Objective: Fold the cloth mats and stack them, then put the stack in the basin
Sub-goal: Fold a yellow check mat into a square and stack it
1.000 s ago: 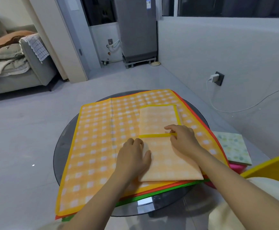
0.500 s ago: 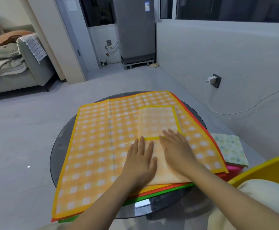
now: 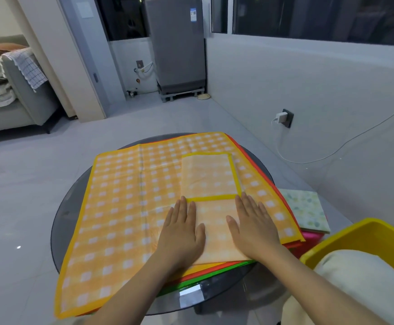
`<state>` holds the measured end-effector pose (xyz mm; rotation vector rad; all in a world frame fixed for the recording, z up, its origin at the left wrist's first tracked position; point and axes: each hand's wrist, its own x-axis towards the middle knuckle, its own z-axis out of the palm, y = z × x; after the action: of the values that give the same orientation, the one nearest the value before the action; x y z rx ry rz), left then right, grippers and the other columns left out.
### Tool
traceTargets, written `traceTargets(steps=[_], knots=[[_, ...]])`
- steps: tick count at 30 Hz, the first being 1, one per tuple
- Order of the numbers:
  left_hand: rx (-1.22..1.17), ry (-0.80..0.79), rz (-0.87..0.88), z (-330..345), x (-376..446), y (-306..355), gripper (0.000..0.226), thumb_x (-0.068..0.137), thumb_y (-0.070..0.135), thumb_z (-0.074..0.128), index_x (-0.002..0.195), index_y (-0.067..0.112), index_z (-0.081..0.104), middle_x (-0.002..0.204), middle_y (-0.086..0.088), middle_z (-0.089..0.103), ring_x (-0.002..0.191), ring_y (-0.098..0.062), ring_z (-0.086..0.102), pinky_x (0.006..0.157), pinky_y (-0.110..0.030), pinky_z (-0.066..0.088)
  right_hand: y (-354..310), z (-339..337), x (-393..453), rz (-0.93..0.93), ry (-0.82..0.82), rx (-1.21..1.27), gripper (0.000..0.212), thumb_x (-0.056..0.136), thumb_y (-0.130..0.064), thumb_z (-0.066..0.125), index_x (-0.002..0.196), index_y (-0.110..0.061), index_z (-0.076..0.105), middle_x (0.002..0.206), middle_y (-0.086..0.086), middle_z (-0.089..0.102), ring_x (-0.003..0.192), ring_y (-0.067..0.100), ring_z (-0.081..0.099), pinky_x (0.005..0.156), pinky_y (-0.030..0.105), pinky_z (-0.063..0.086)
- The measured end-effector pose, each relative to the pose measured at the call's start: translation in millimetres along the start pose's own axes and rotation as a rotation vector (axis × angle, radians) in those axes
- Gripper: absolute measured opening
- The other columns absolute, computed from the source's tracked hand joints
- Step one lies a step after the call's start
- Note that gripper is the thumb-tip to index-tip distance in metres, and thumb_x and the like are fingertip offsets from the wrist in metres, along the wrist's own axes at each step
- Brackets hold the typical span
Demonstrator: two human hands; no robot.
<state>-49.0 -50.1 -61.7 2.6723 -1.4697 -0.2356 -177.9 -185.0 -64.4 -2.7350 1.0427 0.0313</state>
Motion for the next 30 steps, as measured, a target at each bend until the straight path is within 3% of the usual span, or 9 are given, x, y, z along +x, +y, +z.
traceTargets(steps=[8,11,14,16,18,20,23,26,30], knots=[[0.008,0.037,-0.019,-6.3,2.0,-2.6,0.063,0.099,0.047,0.014,0.152,0.015,0.004,0.16,-0.003,-0.003,0.147,-0.017,-0.004,0.119,-0.04,-0.002,-7.8,-9.5,-1.2,-0.043,0.129,-0.193,0.069,0.096,-0.051,0.007,0.149,-0.008,-0.002,0.158,0.006,-0.01,0.145,0.021,-0.015,0.104,0.04,-0.03],[0.074,0.151,0.006,-14.4,9.3,-2.3,0.052,0.1,0.039,0.022,0.144,0.012,0.031,0.155,-0.004,0.022,0.144,-0.019,0.017,0.117,-0.039,0.01,-10.8,-14.4,2.0,-0.172,0.184,-0.105,0.056,0.099,-0.036,0.028,0.147,-0.009,0.02,0.155,0.007,0.017,0.142,0.025,0.015,0.114,0.036,0.004],[0.062,0.207,0.032,-23.8,23.9,0.0,0.04,0.1,0.03,0.031,0.123,0.008,0.055,0.138,-0.006,0.042,0.125,-0.023,0.04,0.104,-0.032,0.03,-10.6,-19.2,10.7,-0.133,0.179,0.149,0.038,0.097,-0.023,0.037,0.132,-0.009,0.043,0.136,0.006,0.039,0.121,0.021,0.041,0.098,0.029,0.037],[-0.118,0.226,-0.047,-28.1,35.4,1.0,0.031,0.098,0.021,0.036,0.105,0.004,0.06,0.117,-0.009,0.051,0.098,-0.022,0.053,0.084,-0.028,0.04,-9.7,-24.9,22.2,-0.006,0.193,0.294,0.037,0.096,-0.016,0.038,0.131,-0.008,0.047,0.132,0.008,0.042,0.113,0.024,0.05,0.089,0.03,0.043],[-0.324,0.281,-0.18,-31.3,44.6,1.4,0.025,0.096,0.016,0.039,0.09,0.002,0.059,0.098,-0.009,0.05,0.072,-0.021,0.05,0.068,-0.03,0.041,-7.8,-30.4,36.2,0.102,0.2,0.392,0.037,0.095,-0.012,0.041,0.132,-0.008,0.047,0.132,0.01,0.045,0.11,0.026,0.054,0.086,0.031,0.044],[-0.458,0.315,-0.29,-31.2,53.3,1.8,0.021,0.095,0.014,0.041,0.085,0.003,0.055,0.094,-0.011,0.05,0.063,-0.019,0.045,0.061,-0.03,0.038,-5.5,-33.9,49.1,0.166,0.214,0.428,0.033,0.095,-0.011,0.044,0.126,-0.005,0.05,0.128,0.013,0.049,0.106,0.028,0.055,0.081,0.03,0.044],[-0.521,0.313,-0.405,-29.2,64.1,2.9,0.016,0.095,0.018,0.043,0.097,0.005,0.051,0.107,-0.014,0.051,0.074,-0.025,0.051,0.063,-0.031,0.037,-1.5,-34.8,65.3,0.255,0.216,0.461,0.028,0.094,-0.014,0.049,0.12,-0.003,0.052,0.123,0.015,0.051,0.101,0.029,0.057,0.073,0.028,0.043],[-0.551,0.279,-0.49,-26.5,75.0,-0.7,0.033,0.096,0.026,0.047,0.118,0.002,0.044,0.123,-0.017,0.044,0.096,-0.033,0.056,0.068,-0.032,0.039,1.3,-33.1,78.7,0.344,0.192,0.481,0.031,0.092,-0.024,0.056,0.115,-0.004,0.054,0.117,0.014,0.056,0.093,0.029,0.06,0.066,0.026,0.042],[-0.536,0.244,-0.604,-23.9,93.9,-7.3,0.042,0.094,0.035,0.051,0.118,0.001,0.046,0.12,-0.015,0.055,0.103,-0.032,0.058,0.073,-0.035,0.045,2.5,-28.9,89.6,0.424,0.197,0.525,0.022,0.089,-0.026,0.06,0.099,-0.006,0.057,0.094,0.008,0.065,0.081,0.028,0.059,0.063,0.026,0.041]])
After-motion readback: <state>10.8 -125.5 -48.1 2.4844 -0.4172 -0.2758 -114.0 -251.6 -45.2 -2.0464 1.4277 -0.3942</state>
